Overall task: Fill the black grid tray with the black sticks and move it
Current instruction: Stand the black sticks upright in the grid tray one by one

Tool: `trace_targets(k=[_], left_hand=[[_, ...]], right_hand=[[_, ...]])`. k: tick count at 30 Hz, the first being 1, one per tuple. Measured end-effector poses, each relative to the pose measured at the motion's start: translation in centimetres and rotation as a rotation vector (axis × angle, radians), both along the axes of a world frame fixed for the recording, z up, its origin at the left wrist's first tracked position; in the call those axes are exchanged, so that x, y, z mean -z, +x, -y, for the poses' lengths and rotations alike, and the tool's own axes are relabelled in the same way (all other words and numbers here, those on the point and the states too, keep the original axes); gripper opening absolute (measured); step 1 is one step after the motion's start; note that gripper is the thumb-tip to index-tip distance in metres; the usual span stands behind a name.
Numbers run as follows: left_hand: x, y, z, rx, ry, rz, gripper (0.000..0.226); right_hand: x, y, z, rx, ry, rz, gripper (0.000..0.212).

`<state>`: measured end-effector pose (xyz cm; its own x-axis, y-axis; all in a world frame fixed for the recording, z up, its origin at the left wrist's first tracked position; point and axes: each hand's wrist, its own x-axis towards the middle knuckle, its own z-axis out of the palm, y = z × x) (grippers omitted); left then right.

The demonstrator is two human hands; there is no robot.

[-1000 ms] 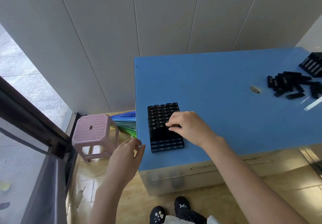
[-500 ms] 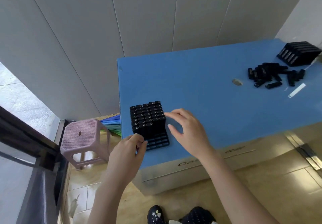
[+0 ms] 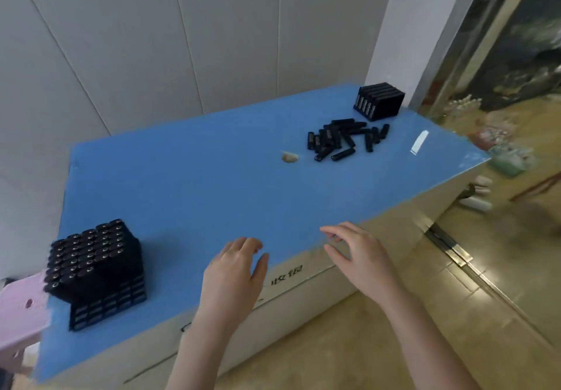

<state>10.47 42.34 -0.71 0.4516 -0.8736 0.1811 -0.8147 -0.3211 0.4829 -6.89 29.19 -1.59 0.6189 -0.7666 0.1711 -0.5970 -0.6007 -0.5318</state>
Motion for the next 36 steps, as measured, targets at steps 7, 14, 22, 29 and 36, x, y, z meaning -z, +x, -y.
trace_targets(k=[7,14,22,29,36], left_hand=[[1.4,-8.7,7.9,0.032,0.051,-0.029,0.03],[2.0,-11.3,14.6,0.02,0.072,-0.021,0.032],[3.1,-9.3,24.7,-0.048,0.055,-0.029,0.035],[3.8,-7.0,33.3,-0.123,0.114,-0.035,0.048],[5.7,-5.5,38.2,-0.285,0.225,-0.09,0.1]], right_hand=[[-0.8,-9.3,7.3,0.059,0.007,-0.032,0.027],[-0.4,-12.0,13.8,0.055,0.071,-0.023,0.027],[0.8,-9.9,24.0,0.065,0.122,-0.016,0.031],[1.1,-7.5,34.2,0.154,0.215,-0.052,0.046],[2.7,-4.1,42.1,0.234,0.421,-0.018,0.067]])
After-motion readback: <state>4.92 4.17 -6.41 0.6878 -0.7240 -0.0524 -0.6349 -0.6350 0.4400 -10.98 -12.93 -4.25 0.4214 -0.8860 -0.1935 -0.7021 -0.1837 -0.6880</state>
